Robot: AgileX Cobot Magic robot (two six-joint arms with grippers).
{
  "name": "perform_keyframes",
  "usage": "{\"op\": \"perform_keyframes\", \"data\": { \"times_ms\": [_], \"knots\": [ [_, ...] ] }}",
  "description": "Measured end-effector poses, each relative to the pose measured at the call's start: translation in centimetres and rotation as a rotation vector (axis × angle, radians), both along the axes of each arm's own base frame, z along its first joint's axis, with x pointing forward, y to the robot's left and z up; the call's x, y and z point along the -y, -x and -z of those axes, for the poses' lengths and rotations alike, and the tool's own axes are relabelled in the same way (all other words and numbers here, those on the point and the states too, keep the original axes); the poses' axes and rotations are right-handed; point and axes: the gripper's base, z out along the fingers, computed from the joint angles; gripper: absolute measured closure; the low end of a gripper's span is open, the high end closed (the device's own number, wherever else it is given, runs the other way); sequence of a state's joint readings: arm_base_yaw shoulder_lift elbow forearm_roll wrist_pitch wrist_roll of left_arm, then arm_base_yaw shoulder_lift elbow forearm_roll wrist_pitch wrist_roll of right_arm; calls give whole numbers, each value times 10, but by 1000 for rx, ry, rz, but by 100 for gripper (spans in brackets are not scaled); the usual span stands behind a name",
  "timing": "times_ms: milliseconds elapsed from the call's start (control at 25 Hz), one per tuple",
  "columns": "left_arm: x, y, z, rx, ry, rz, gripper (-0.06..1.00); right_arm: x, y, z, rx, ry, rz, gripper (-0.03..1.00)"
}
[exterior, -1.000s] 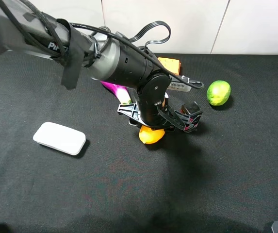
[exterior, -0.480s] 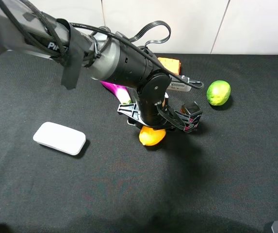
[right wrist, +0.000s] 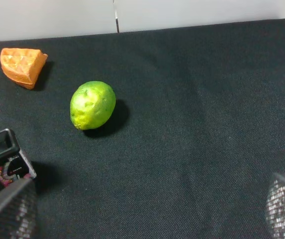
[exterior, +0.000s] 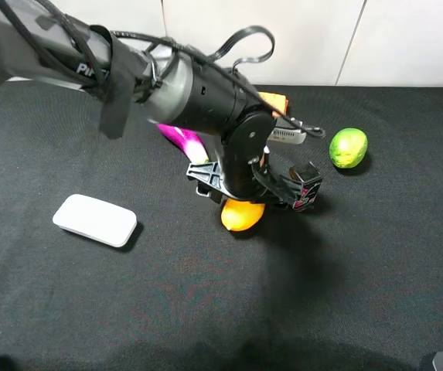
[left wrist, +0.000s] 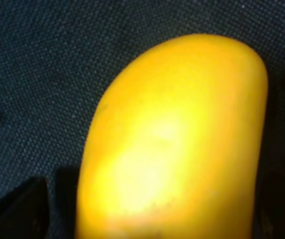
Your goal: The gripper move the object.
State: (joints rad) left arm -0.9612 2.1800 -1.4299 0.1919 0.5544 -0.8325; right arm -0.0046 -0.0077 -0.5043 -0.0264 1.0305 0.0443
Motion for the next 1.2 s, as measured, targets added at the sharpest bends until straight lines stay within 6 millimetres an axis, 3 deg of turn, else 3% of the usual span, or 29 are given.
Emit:
{"op": "perform_keyframes", "data": {
  "times_ms": [560, 1200],
  "knots": [
    [6, -3, -50, -11, -8, 31, 12, 0, 0, 0, 0, -4, -2, 27],
    [-13, 13, -115, -9, -26, 102, 12, -1, 0, 0, 0, -6, -4, 27]
  ]
}}
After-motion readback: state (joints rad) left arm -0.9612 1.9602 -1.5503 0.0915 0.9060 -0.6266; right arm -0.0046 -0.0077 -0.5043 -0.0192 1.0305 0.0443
